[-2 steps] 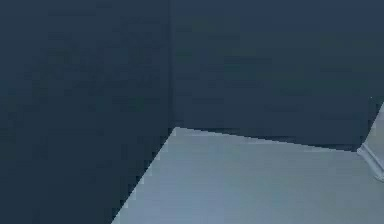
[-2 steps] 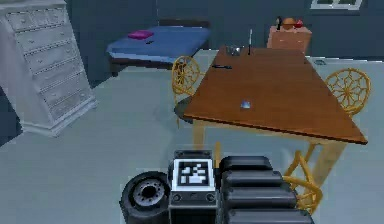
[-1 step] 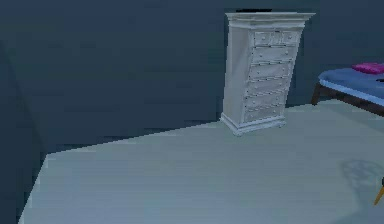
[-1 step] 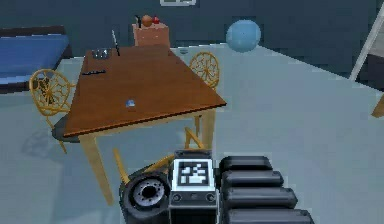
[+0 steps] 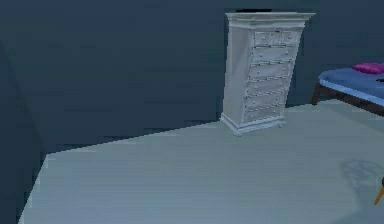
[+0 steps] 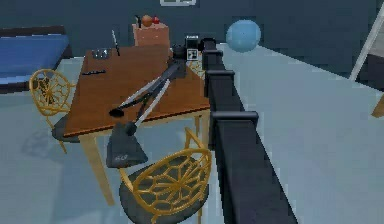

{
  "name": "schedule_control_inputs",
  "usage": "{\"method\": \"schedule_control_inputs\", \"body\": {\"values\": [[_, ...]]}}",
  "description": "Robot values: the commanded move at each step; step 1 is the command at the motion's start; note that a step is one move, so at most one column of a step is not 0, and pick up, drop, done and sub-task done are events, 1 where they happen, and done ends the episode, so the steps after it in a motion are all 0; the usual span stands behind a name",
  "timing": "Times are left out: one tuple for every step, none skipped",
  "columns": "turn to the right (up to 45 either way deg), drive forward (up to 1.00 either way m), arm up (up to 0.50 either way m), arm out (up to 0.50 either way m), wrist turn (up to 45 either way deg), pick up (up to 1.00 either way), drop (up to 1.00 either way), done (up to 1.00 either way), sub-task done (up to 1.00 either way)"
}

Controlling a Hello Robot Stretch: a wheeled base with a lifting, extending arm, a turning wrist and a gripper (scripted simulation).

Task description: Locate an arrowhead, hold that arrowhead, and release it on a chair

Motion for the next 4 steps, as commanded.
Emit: {"method": "schedule_control_inputs", "body": {"values": [[0.0, 0.0, 0.0, 0.0, 45.0, 0.0, 0.0, 0.0, 0.0], [0.0, 0.0, 0.0, 0.0, 45.0, 0.0, 0.0, 0.0, 0.0], [0.0, 0.0, 0.0, 0.0, 12.0, 0.0, 0.0, 0.0, 0.0], [0.0, 0.0, -0.44, 0.0, 0.0, 0.0, 0.0, 0.0, 0.0]]}}
